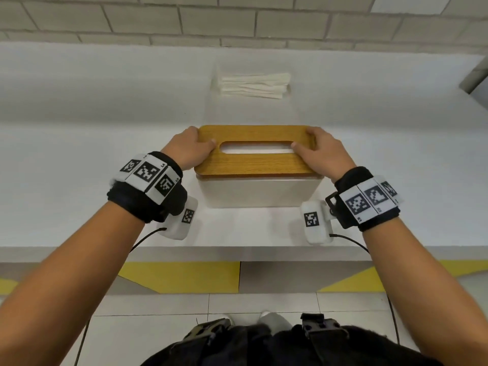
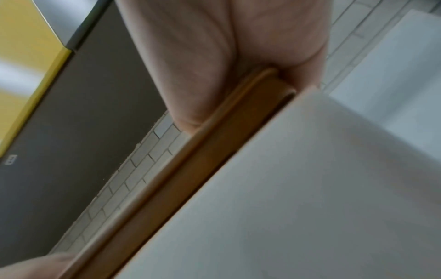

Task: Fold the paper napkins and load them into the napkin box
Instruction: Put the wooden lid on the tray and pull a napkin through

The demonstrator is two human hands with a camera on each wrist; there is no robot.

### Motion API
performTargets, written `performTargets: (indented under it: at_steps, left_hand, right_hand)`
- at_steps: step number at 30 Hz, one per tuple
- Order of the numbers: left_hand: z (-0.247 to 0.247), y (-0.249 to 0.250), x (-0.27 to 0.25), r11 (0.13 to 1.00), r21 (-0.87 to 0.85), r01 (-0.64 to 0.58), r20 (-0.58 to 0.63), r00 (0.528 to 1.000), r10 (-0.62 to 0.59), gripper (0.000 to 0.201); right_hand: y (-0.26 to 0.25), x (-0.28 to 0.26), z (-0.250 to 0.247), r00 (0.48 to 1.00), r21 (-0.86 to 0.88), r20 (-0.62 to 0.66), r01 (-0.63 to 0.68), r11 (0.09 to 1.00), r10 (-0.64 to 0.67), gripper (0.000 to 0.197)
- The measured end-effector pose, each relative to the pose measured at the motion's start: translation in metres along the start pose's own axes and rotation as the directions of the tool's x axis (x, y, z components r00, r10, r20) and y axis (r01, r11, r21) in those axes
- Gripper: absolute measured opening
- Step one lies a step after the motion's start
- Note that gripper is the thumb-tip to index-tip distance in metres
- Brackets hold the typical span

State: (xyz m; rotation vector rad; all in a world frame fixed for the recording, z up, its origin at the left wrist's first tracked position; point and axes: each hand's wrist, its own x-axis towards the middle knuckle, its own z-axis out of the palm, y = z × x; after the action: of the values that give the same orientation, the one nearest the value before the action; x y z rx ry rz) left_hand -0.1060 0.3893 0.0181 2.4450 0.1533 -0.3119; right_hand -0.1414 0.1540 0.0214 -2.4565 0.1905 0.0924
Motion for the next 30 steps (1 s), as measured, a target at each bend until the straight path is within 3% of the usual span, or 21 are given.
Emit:
performTargets:
  at_steps: [14,19,25,27,30]
  left_hand:
    - [0.019,-0.003,-0.004,0.981,0.163,-0.103,0.076,0.993,0.092,0.059]
    - [0.032,-0.011,-0.004,0.976,0.155,-0.150,0.020,0.989,0.149,0.058]
    - [0.028,-0.007,-0.004,0.918,0.371,-0.143,-0.027,0.986,0.164,0.053]
    - [0.021,-0.001,-0.008,0.861,0.474,-0.184,-0.047,0.971,0.234,0.048]
    - [0.007,0.015,-0.009,0.786,0.529,-0.320,-0.072,0.906,0.417,0.034]
  right_hand:
    - [0.017,0.009,0.023,0.999,-0.115,0.016,0.046,0.992,-0.044,0.048]
    - [0.014,0.006,0.028,1.000,-0.248,0.014,0.025,0.969,-0.022,0.054]
    - [0.014,0.008,0.026,0.999,-0.302,0.043,0.027,0.953,-0.014,0.054]
    - [0.013,0.009,0.019,0.997,-0.335,0.072,0.053,0.941,-0.031,0.051]
    - [0.003,0.010,0.003,0.980,-0.417,0.088,0.197,0.887,-0.176,0.038]
